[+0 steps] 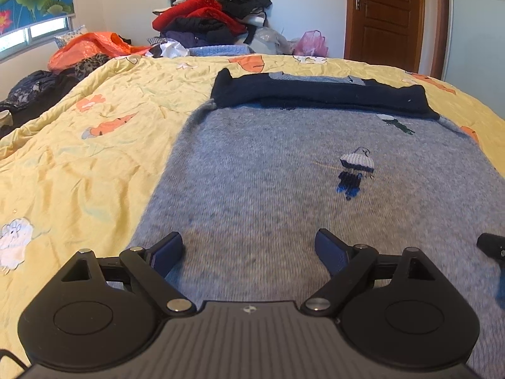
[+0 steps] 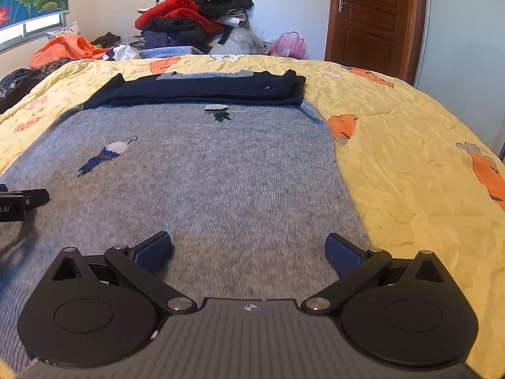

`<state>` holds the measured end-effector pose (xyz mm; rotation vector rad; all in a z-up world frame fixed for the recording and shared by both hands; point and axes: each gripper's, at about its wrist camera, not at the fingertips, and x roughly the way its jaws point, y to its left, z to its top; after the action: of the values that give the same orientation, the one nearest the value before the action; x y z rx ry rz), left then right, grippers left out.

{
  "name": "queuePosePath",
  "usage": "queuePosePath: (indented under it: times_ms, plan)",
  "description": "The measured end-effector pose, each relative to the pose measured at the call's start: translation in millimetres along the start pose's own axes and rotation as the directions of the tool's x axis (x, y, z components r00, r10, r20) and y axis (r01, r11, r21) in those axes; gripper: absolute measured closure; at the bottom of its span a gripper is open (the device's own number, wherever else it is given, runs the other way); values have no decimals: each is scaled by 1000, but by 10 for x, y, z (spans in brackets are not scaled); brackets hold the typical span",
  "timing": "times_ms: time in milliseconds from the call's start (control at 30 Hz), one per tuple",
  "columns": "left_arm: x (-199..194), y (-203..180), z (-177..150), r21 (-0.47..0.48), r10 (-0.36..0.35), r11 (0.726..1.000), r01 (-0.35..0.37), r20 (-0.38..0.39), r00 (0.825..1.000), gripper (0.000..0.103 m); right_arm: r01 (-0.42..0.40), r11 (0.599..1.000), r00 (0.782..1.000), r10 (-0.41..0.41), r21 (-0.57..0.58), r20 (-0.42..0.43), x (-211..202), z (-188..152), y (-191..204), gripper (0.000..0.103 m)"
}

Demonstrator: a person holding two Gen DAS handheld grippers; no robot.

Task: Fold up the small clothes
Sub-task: 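Reposition both tools over the grey hem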

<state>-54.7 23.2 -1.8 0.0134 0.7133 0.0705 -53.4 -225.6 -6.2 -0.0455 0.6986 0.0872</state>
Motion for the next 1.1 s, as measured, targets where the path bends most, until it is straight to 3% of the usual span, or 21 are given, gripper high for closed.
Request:
queuePosePath:
  times_ms: [567,833,1000,1100]
  plan:
    - [-487,169,-325,11,-16,1000,16,-38,999,11,-25,999,1000,25,-38,-3,-264,-194,-63,0]
    - [-869,384,-558,47,-15,999,17,-46,999,11,-154,985,987,149,-77,-63,-776,-480,-309,2]
    - [-929,587,-571,18,5,1000,-3,-76,997,11,-231,972,966,234,48,-108,-1013,-439,-596,5]
    - [-928,680,-555,-10,-32,999,31,-121,992,11,-253,958,949,273,136,-158,-1023,-412,-778,5]
